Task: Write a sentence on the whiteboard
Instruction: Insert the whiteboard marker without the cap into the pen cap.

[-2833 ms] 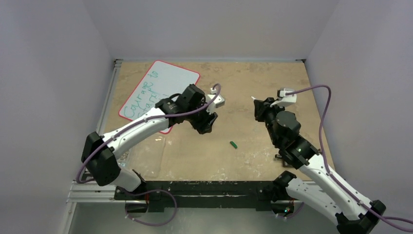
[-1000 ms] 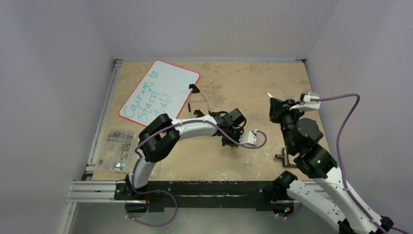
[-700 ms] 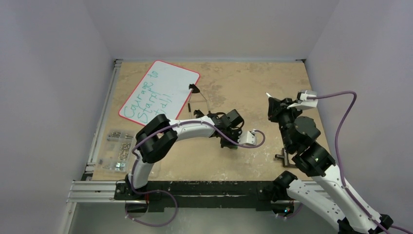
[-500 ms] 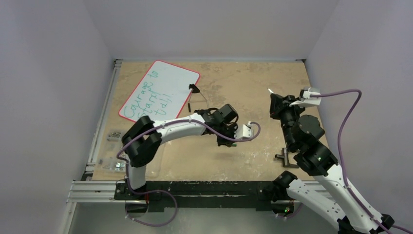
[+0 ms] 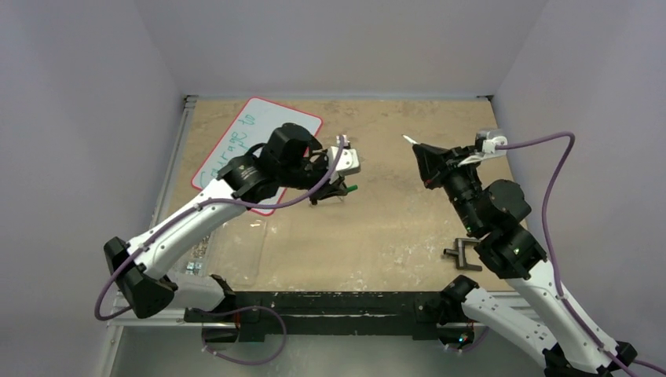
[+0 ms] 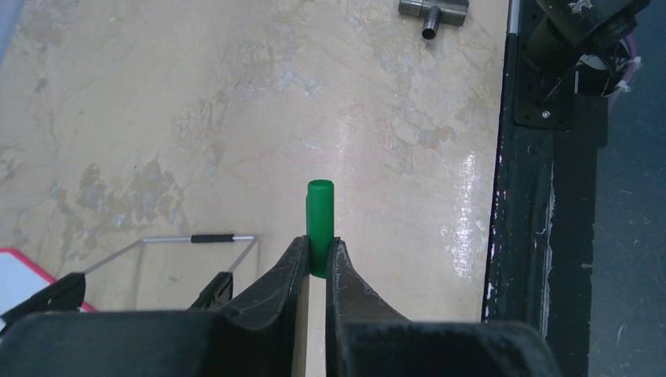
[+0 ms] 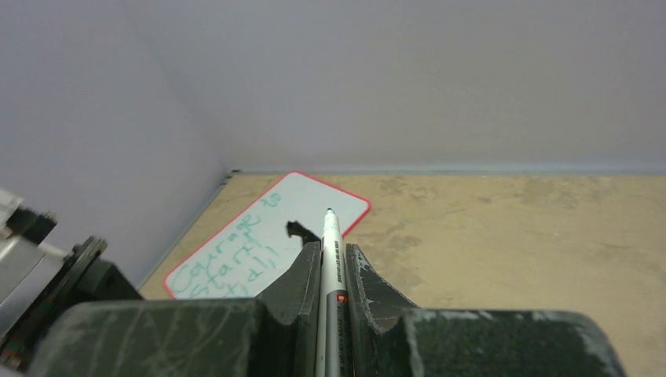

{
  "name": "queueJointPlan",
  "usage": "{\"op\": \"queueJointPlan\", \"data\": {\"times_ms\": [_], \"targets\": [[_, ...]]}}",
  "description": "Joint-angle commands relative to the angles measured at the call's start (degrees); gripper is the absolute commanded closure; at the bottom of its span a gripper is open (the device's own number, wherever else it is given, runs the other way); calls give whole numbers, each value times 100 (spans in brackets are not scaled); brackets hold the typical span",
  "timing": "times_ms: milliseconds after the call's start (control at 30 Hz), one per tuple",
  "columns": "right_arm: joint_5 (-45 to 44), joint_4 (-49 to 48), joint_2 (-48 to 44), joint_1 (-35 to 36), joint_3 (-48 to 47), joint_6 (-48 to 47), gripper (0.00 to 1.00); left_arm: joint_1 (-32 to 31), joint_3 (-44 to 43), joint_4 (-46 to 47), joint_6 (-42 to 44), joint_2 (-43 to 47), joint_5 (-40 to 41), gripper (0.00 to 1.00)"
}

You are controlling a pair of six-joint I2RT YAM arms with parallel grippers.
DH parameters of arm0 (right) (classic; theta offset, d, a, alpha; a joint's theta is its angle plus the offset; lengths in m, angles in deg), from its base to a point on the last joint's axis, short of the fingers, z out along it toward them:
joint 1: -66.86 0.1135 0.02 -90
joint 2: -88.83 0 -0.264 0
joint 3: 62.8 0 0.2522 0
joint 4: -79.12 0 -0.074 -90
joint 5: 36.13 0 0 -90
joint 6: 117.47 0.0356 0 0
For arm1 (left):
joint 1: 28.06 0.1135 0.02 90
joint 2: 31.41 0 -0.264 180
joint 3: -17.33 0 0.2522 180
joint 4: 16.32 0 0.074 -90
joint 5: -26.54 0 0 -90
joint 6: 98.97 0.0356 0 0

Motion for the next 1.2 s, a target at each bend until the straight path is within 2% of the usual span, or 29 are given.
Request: {"op": "queueJointPlan", "data": {"times_ms": [0, 233, 467, 733, 1167], "targets": [[1657, -470, -57, -4, -54, 243, 100, 333, 5, -520, -251, 574, -215, 100], [3390, -447, 396, -3, -106, 345, 100, 646, 594, -205, -249, 1381, -450, 100], [4845, -557, 920, -5, -160, 499, 100, 705, 787, -241, -159, 1544, -572, 100], [5418, -715, 1227, -4, -127, 580, 100, 784, 1030, -95, -158, 1800, -522, 100], [5396, -638, 1338, -9, 12, 545, 100, 855, 1073, -40, -192, 1922, -537, 100]]}}
